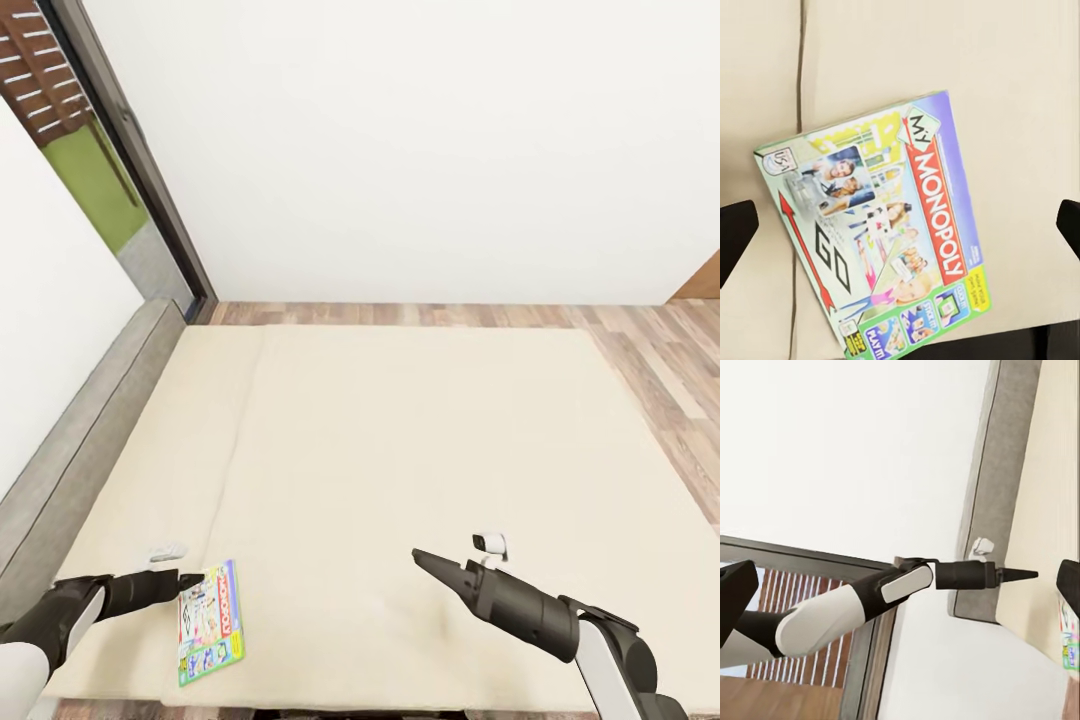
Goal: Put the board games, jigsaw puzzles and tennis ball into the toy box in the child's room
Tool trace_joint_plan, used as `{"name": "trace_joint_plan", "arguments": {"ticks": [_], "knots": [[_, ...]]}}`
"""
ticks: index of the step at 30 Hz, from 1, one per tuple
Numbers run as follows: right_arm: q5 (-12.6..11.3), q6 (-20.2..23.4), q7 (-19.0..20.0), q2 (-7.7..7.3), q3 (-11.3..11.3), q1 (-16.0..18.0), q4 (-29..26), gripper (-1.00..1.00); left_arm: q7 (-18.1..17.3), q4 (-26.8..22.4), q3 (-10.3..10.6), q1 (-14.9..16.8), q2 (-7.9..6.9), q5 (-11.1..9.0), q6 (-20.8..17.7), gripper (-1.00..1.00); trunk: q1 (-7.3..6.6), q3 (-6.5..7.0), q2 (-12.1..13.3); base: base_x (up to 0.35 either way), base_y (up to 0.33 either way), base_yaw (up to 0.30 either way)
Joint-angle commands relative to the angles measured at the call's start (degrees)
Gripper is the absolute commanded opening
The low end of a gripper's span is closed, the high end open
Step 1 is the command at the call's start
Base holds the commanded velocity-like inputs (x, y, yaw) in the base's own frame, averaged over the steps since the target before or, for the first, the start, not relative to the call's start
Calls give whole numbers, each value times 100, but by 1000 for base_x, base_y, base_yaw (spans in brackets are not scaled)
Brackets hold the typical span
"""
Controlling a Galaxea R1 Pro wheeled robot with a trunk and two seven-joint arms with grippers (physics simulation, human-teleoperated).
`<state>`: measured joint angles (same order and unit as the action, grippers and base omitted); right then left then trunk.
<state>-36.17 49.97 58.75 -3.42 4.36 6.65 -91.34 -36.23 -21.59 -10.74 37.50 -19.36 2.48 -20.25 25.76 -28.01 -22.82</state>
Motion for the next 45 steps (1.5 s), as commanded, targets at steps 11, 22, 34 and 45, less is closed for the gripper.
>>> {"name": "trace_joint_plan", "arguments": {"ticks": [11,22,34,45], "knots": [[-11,30,-78,-5,13,3,2,100,-9,13,-33,3,308,54,142,100,3,-112,-10,0,0,0],[-13,30,-88,-4,34,3,2,100,-7,15,-36,3,320,51,155,100,3,-215,-10,0,0,0],[-10,30,-118,-1,16,3,2,100,14,13,-204,3,310,43,89,100,3,-328,-10,0,0,0],[-9,30,-152,-1,12,3,2,100,37,-28,-242,3,269,34,-54,100,3,-431,-10,0,0,0]]}}
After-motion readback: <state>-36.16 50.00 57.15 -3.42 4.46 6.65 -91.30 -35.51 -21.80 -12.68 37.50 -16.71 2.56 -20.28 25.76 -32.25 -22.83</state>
